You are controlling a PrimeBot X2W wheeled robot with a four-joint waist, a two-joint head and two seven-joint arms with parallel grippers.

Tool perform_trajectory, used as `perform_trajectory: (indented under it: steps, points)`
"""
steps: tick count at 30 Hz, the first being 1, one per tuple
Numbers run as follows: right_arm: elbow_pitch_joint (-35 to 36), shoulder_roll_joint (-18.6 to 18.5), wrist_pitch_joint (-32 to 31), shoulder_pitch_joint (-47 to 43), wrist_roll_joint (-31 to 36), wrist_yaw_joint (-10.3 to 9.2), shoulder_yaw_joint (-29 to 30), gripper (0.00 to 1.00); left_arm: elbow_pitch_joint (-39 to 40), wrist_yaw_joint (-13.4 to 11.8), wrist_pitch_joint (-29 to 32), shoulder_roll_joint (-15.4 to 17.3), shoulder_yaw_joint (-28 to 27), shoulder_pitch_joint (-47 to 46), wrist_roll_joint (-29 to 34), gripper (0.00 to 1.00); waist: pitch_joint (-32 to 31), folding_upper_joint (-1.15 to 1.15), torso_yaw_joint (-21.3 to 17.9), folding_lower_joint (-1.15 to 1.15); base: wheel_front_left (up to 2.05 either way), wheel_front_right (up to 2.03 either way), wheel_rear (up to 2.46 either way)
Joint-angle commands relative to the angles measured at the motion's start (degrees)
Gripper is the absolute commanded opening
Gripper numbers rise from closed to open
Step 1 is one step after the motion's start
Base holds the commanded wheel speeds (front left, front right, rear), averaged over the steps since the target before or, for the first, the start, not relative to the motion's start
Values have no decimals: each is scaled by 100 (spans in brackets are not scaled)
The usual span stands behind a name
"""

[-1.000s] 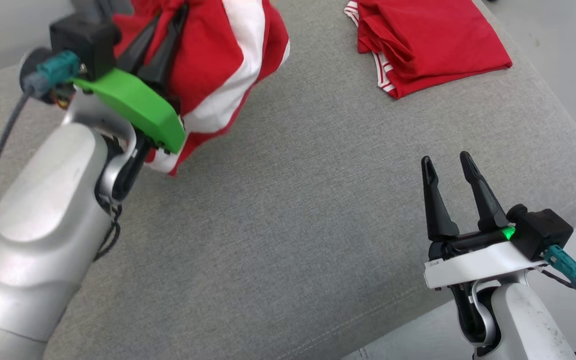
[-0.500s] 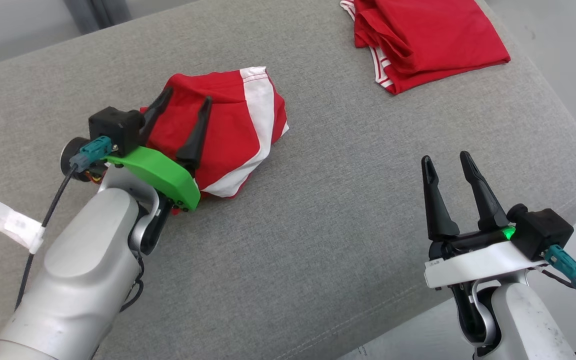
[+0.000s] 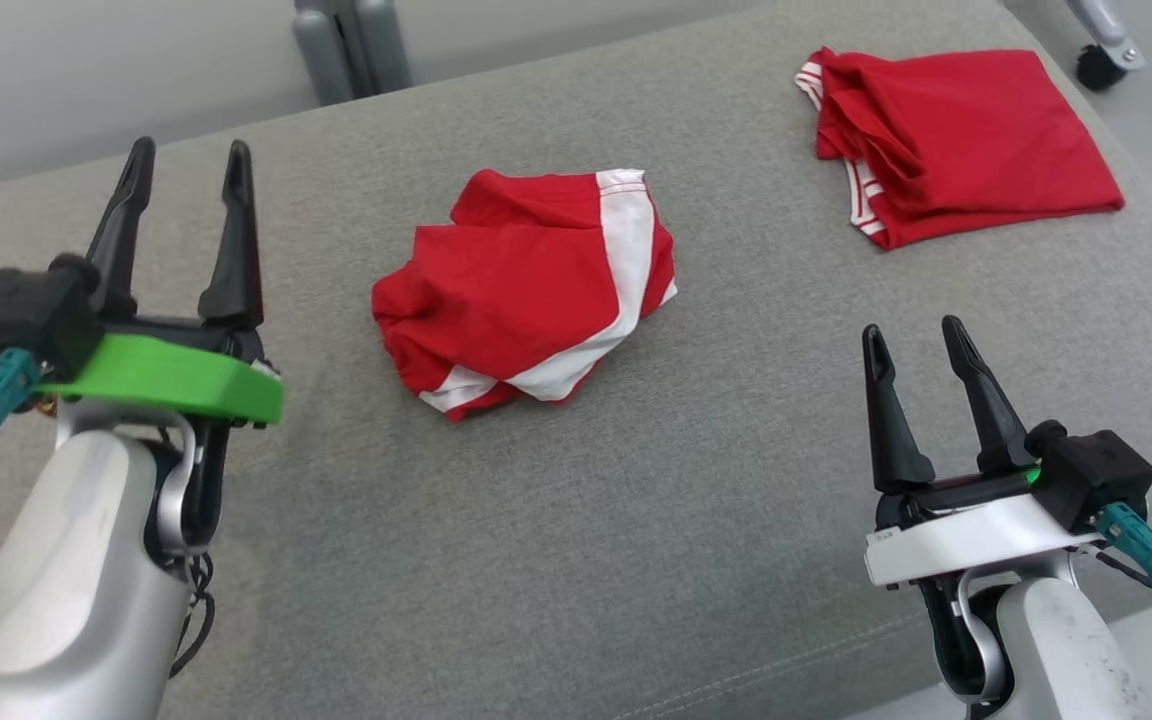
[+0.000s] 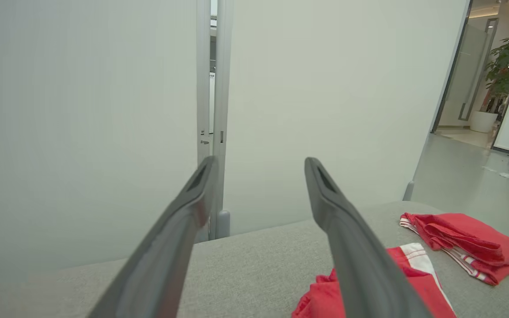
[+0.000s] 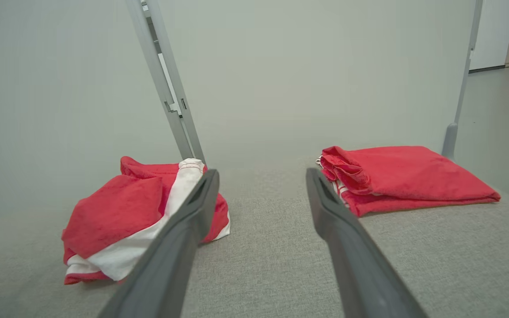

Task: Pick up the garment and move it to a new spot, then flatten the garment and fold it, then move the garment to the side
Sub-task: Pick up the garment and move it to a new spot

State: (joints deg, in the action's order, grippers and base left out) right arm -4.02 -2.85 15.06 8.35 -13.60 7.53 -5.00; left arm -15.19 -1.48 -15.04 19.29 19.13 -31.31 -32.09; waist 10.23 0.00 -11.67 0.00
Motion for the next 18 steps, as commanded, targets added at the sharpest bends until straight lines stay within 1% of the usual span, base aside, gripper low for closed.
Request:
perform_trajectory:
  steps: [1,4,8,12,18]
  points:
    - [-1,-9,15,-99,57,-10,28,100,118,-22,-14,40,-144,294,97,100,-333,0,419,0,0,0,0]
    - [-6,-9,15,-135,121,-10,64,100,313,-4,-15,37,-436,702,260,100,-433,0,610,0,0,0,0]
    - [-22,-9,15,-192,198,-10,118,100,537,31,-15,-43,-819,1247,416,100,-547,0,862,0,0,0,0]
    - [-47,-9,15,-198,252,-10,135,100,704,92,-15,-167,-1135,1780,638,100,-644,0,1031,0,0,0,0]
    - [-74,-10,15,-281,321,-10,137,100,735,228,-15,-471,-1558,2530,793,100,-772,0,1180,0,0,0,0]
